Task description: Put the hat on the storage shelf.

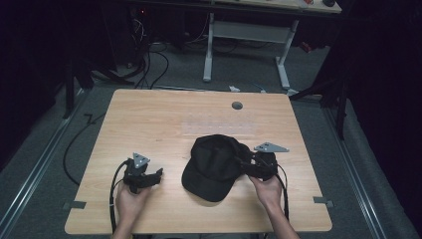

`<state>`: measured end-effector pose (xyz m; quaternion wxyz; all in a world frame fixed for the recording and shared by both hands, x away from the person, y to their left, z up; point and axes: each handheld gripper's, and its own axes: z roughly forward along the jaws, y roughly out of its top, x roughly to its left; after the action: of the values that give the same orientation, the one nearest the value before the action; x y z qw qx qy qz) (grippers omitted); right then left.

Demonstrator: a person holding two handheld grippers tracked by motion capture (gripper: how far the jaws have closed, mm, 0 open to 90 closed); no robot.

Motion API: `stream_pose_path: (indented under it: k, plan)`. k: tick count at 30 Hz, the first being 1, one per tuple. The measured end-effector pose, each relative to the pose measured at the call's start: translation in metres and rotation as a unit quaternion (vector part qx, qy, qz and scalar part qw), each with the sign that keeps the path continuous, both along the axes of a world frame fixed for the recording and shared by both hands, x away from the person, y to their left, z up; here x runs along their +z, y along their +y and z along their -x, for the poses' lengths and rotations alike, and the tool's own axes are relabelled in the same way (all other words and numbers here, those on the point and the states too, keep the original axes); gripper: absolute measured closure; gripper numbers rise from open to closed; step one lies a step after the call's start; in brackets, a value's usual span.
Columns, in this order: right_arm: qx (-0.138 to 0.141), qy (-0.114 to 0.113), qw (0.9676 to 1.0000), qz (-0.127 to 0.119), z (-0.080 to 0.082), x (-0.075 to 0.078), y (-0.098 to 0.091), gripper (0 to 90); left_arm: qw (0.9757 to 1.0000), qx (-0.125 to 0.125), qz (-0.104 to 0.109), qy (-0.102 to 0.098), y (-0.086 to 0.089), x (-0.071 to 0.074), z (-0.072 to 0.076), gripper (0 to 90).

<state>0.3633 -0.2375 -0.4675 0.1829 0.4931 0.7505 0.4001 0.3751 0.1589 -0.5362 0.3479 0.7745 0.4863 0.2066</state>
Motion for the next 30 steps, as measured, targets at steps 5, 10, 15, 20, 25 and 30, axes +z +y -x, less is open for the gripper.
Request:
stream_pose_path:
  k: [5, 10, 15, 20, 25, 30]
  plan:
    - [0.001, 0.014, 0.9998, -0.014, -0.008, -0.001, 0.003, 46.7, 1.0000, 0.000, 0.000, 0.000, 0.000, 0.000, 0.000, 27.6]
    - [-0.003, 0.021, 0.9998, -0.008, -0.015, -0.005, 0.005, 50.1, 1.0000, 0.000, 0.000, 0.000, 0.000, 0.000, 0.000, 27.5]
    - [-0.003, 0.031, 0.9995, 0.001, -0.019, -0.007, 0.008, 55.6, 1.0000, 0.000, 0.000, 0.000, 0.000, 0.000, 0.000, 27.5]
    - [0.005, 0.040, 0.9992, 0.006, -0.021, -0.012, 0.010, 62.8, 1.0000, 0.000, -0.001, 0.000, 0.000, 0.000, 0.000, 27.2]
    - [0.011, 0.045, 0.9989, 0.005, -0.021, -0.015, 0.009, 72.1, 1.0000, 0.000, -0.001, 0.000, 0.000, 0.000, 0.000, 27.2]
    - [0.013, 0.046, 0.9988, -0.005, -0.021, -0.017, 0.007, 78.0, 1.0000, 0.000, 0.000, 0.000, 0.000, 0.000, 0.000, 27.3]
